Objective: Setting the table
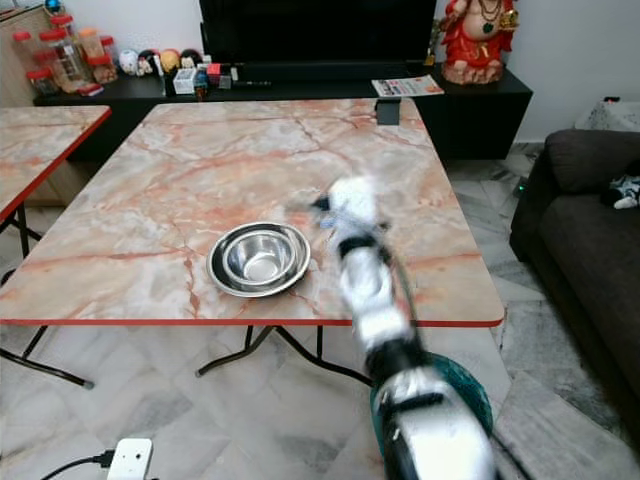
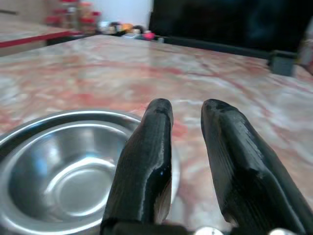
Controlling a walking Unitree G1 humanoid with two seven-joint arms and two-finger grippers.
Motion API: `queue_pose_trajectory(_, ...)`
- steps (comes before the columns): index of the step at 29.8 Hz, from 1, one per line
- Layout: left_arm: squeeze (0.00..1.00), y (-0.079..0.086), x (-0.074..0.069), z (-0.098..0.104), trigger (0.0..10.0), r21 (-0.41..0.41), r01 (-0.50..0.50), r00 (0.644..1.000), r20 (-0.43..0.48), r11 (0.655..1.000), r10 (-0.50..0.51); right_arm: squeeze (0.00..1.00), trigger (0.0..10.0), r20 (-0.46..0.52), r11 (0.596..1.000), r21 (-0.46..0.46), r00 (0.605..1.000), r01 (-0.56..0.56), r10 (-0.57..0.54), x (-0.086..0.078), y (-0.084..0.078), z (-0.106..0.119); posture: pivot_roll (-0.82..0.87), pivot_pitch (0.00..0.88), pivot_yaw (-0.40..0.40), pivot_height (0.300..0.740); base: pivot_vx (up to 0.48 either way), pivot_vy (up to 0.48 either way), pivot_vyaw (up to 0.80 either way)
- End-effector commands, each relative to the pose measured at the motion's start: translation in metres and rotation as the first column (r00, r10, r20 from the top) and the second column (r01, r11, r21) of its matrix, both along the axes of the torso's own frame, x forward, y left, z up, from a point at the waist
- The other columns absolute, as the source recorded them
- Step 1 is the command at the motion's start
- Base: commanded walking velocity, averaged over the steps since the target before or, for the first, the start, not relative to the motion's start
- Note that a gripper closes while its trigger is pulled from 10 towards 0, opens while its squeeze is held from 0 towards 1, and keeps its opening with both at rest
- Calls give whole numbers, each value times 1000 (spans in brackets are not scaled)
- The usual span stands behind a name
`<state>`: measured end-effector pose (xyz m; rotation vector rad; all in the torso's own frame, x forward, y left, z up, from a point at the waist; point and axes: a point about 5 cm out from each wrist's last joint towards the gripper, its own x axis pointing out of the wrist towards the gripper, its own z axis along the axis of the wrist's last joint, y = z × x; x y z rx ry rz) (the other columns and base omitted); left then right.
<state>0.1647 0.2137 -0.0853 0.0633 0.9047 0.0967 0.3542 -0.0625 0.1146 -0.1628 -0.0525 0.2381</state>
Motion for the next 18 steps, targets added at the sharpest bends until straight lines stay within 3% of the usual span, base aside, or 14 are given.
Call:
queue_pose_trajectory(1, 0, 5, 1, 2, 10000, 18, 0, 1000, 12, 1000, 0, 0, 10000, 19, 1000, 20, 1000, -18, 17, -2, 4, 3, 29, 0, 43, 740, 0, 0, 0)
queue_pose_trajectory(2, 0, 5, 1, 2, 10000, 18, 0, 1000, 12, 1000, 0, 0, 10000, 19, 1000, 20, 1000, -18, 17, -2, 4, 3, 29, 0, 43, 740, 0, 0, 0)
queue_pose_trajectory(3, 0, 6, 3, 3, 10000, 24, 0, 1000, 19, 1000, 0, 0, 10000, -74, 999, 48, 997, 3, 1, -15, 5, -21, 24, 0, 45, 740, 0, 0, 0)
queue_pose_trajectory(6, 0, 6, 5, 4, 10000, 25, 1, 1000, 21, 1000, -2, 0, 10000, -104, 999, 33, 994, 40, -37, -18, -2, -29, 21, 0, 45, 740, 0, 0, 0)
queue_pose_trajectory(8, 0, 6, 5, 4, 10000, 25, 2, 1000, 22, 1000, -2, 0, 10000, -102, 999, 29, 994, 41, -37, -18, -3, -29, 21, 0, 45, 740, 0, 0, 0)
queue_pose_trajectory(13, 0, 5, 6, 4, 10000, 21, 4, 1000, 23, 1000, -5, 0, 10000, -105, 993, 36, 989, 110, -106, -14, -23, -30, 20, 0, 42, 740, 193, 0, 0)
queue_pose_trajectory(18, 0, 4, 7, 4, 10000, 20, 4, 1000, 24, 1000, -5, 0, 10000, -91, 993, 26, 990, 115, -112, -14, -25, -28, 17, 0, 41, 740, 247, 0, -169)
